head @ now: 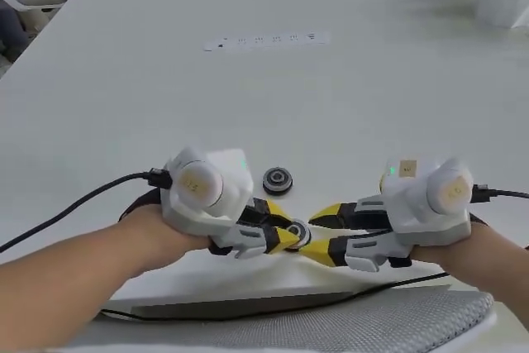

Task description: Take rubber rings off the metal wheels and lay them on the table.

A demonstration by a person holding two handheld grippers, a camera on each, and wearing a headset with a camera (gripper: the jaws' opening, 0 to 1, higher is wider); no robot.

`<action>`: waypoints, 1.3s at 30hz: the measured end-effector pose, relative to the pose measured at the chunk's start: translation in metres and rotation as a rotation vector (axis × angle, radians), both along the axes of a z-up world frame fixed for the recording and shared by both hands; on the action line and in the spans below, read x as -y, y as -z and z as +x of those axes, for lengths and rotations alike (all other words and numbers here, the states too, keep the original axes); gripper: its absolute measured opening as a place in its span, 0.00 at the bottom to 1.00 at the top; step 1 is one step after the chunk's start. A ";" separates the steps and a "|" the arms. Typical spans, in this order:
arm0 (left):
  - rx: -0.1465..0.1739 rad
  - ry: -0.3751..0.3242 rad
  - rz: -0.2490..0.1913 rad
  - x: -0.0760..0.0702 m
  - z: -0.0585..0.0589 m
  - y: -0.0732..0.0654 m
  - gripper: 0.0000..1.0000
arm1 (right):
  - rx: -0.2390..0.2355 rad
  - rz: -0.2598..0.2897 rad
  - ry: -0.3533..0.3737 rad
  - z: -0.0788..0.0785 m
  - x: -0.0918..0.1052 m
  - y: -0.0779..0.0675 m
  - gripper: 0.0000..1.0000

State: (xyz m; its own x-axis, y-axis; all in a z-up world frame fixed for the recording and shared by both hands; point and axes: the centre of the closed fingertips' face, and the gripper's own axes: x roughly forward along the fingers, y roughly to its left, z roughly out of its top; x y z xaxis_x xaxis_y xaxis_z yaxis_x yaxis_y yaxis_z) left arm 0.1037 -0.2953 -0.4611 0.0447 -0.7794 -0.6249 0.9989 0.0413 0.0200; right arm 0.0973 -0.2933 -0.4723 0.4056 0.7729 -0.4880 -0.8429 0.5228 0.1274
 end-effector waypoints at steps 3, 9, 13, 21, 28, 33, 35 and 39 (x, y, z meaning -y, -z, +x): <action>0.000 -0.001 -0.001 0.000 0.000 0.000 0.08 | -0.003 -0.002 -0.006 -0.001 -0.003 0.002 0.25; -0.001 -0.005 -0.003 0.000 0.000 0.000 0.07 | -0.019 0.011 0.015 0.002 -0.004 0.005 0.25; -0.002 -0.006 -0.005 0.000 0.000 0.001 0.07 | -0.027 0.021 0.024 0.001 -0.003 0.005 0.23; -0.002 -0.007 -0.006 0.001 0.000 0.001 0.08 | -0.048 0.035 0.038 -0.002 0.002 0.005 0.19; -0.003 -0.009 -0.007 0.001 0.001 0.000 0.08 | -0.079 0.055 0.056 -0.005 0.007 0.005 0.07; -0.004 -0.010 -0.008 0.001 0.001 0.000 0.08 | -0.095 0.072 0.071 -0.005 0.007 0.005 0.05; -0.004 -0.011 -0.009 0.001 0.001 0.000 0.08 | -0.105 0.081 0.077 -0.005 0.008 0.005 0.03; -0.004 -0.011 -0.009 0.001 0.001 0.000 0.08 | -0.127 0.095 0.091 -0.005 0.008 0.005 0.01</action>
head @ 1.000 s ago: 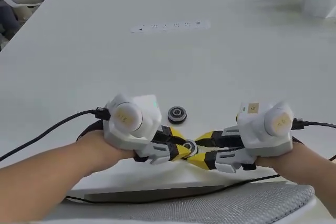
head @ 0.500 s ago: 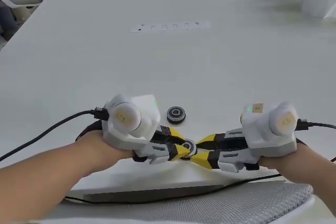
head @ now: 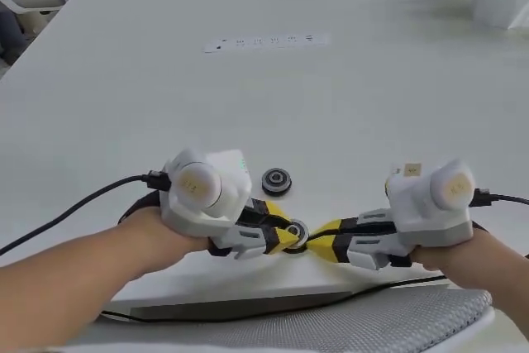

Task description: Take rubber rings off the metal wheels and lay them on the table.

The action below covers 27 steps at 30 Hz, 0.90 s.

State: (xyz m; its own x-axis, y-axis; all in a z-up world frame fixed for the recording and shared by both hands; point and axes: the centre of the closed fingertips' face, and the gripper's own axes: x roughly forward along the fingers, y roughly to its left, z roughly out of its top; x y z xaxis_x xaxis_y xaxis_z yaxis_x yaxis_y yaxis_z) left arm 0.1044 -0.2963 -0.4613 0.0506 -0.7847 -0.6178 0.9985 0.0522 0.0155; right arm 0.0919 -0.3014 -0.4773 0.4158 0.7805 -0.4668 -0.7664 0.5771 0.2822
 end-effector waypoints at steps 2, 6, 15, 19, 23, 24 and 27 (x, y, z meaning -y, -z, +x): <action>0.000 0.000 0.000 0.000 0.000 0.000 0.08 | -0.012 0.009 0.009 0.000 0.001 0.000 0.00; 0.000 0.000 -0.002 0.000 0.000 0.000 0.08 | -0.045 0.037 0.041 0.001 0.003 -0.001 0.00; 0.001 0.002 -0.004 0.000 0.000 0.000 0.07 | -0.111 0.089 0.085 0.002 0.005 -0.003 0.00; 0.003 0.002 -0.002 0.000 0.000 0.000 0.07 | -0.134 0.113 0.105 0.002 0.006 -0.004 0.00; 0.005 0.001 0.000 0.000 0.000 0.000 0.07 | -0.149 0.128 0.119 0.003 0.006 -0.005 0.00; 0.005 0.001 0.001 0.000 0.000 0.000 0.07 | -0.152 0.135 0.123 0.003 0.007 -0.005 0.00; 0.004 0.000 0.000 0.000 0.000 0.000 0.07 | -0.163 0.173 0.143 0.005 0.007 -0.009 0.00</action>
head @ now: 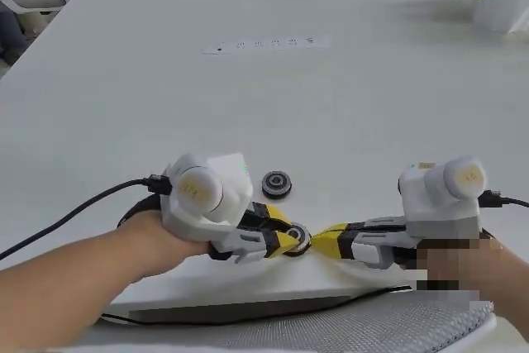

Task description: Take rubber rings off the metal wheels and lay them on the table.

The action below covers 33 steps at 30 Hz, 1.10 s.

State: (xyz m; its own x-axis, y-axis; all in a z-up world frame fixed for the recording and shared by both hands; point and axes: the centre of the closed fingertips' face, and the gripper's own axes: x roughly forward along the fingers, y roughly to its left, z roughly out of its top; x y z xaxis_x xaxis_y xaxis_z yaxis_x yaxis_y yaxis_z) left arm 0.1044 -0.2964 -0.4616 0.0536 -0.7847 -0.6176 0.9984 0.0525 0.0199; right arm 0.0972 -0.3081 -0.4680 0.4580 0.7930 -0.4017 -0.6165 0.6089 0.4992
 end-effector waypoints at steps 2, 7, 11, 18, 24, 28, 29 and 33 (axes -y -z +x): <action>0.001 -0.001 0.000 0.000 0.000 0.000 0.07 | -0.003 0.003 0.003 0.001 0.001 0.000 0.00; 0.005 -0.002 0.005 0.001 0.000 0.000 0.07 | -0.015 0.010 0.010 0.001 0.000 0.000 0.00; 0.008 -0.004 0.011 0.001 0.000 0.000 0.07 | -0.026 0.020 0.021 0.002 0.000 -0.001 0.00; 0.012 -0.013 0.017 0.001 0.000 0.001 0.07 | -0.049 0.051 0.047 0.003 -0.001 -0.003 0.00; 0.013 -0.019 0.022 0.001 0.000 0.001 0.07 | -0.054 0.057 0.055 0.003 -0.001 -0.004 0.00; 0.016 -0.021 0.028 0.001 0.001 0.001 0.07 | -0.053 0.053 0.054 0.003 -0.002 -0.005 0.00; 0.016 -0.022 0.030 0.001 0.001 0.001 0.07 | -0.053 0.053 0.054 0.003 -0.002 -0.005 0.00; 0.017 -0.025 0.033 0.001 0.001 0.001 0.07 | -0.056 0.058 0.055 0.003 -0.003 -0.006 0.00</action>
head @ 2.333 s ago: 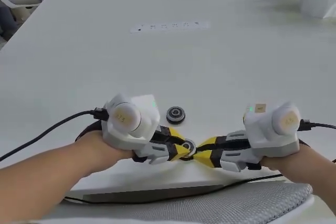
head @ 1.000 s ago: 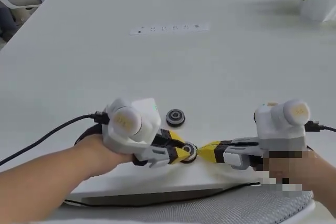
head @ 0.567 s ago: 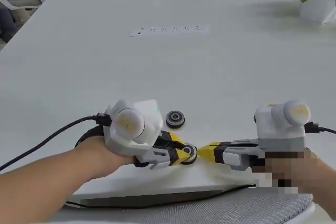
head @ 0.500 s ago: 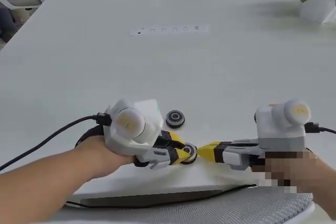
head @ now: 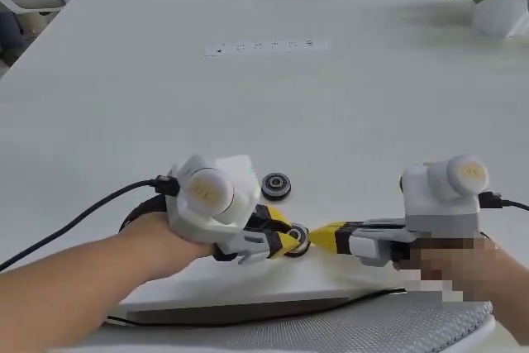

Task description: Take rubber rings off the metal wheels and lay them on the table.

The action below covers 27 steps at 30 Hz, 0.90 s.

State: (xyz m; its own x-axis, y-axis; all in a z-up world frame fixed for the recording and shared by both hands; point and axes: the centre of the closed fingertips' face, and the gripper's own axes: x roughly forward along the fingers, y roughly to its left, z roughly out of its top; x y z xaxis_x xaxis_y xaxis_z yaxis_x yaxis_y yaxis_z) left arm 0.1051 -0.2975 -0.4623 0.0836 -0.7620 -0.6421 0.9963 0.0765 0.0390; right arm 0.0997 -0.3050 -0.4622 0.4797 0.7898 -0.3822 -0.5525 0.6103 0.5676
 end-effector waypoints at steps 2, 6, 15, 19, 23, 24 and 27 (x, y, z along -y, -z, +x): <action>0.004 0.000 0.004 0.000 0.000 0.000 0.07 | 0.000 0.002 -0.001 0.000 -0.001 -0.001 0.00; 0.007 -0.002 0.011 0.000 0.000 0.000 0.06 | 0.000 0.005 -0.005 0.000 -0.002 -0.001 0.00; 0.006 0.001 0.012 0.000 0.000 0.000 0.06 | 0.001 0.013 -0.015 0.000 -0.006 -0.002 0.00; 0.006 0.003 0.013 0.000 0.000 0.000 0.06 | 0.002 0.008 -0.021 0.000 -0.007 -0.002 0.00; 0.006 0.005 0.012 0.000 0.001 0.000 0.06 | 0.003 0.007 -0.025 0.000 -0.008 -0.002 0.00; 0.006 0.005 0.012 0.000 0.001 0.000 0.06 | 0.004 0.009 -0.026 0.000 -0.009 -0.003 0.00; 0.006 0.005 0.013 0.000 0.000 0.000 0.06 | 0.012 0.032 -0.037 0.000 -0.015 -0.008 0.00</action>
